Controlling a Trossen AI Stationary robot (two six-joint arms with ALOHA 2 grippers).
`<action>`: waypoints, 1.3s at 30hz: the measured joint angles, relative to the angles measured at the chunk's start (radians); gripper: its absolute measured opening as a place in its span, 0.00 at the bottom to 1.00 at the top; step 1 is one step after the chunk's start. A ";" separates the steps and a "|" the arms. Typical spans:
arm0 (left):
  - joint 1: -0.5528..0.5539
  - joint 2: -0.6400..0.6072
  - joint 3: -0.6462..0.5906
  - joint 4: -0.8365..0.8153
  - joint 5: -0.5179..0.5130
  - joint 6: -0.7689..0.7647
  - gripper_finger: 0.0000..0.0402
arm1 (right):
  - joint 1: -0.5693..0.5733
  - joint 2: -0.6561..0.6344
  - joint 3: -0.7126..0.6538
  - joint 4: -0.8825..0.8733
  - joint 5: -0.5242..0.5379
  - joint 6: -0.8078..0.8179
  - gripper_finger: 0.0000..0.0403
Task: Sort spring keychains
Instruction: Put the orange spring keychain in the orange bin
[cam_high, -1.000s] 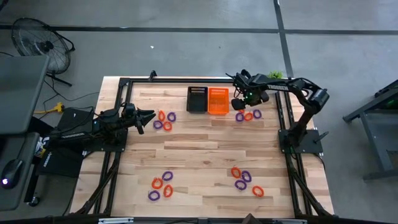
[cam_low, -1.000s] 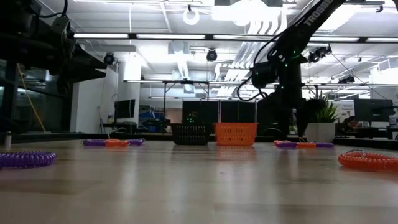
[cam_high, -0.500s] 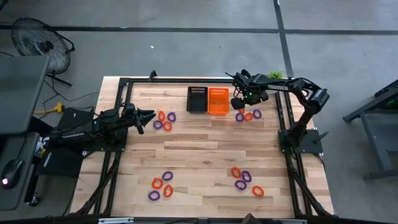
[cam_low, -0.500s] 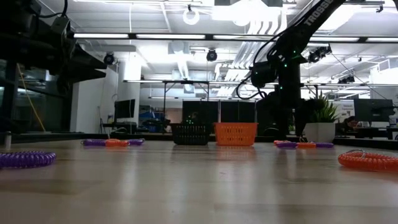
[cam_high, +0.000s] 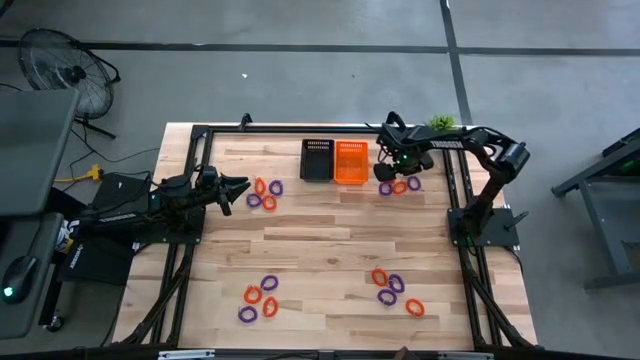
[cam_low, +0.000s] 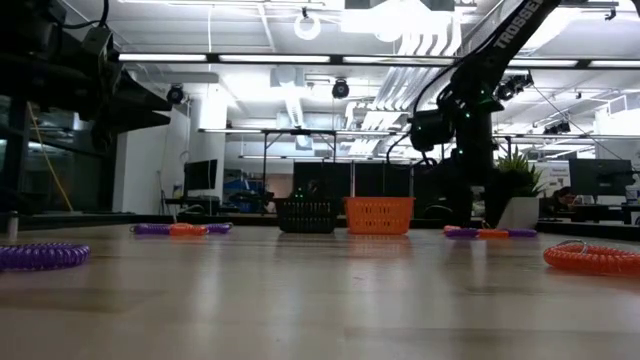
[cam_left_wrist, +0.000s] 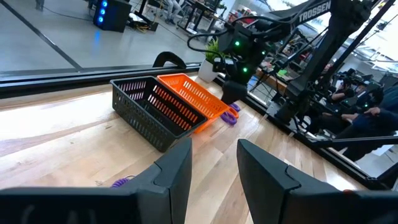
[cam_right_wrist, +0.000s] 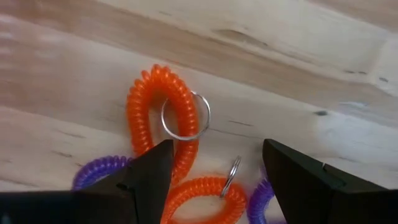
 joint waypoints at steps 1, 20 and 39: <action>0.000 0.000 0.000 0.000 0.000 0.000 0.31 | 0.000 -0.002 -0.009 0.016 -0.008 0.005 0.60; 0.000 0.000 0.000 0.000 0.000 0.000 0.31 | 0.002 -0.003 -0.037 0.071 -0.022 0.015 0.38; 0.000 0.000 0.000 0.000 0.000 0.000 0.31 | 0.002 -0.001 -0.028 0.071 -0.021 -0.041 0.05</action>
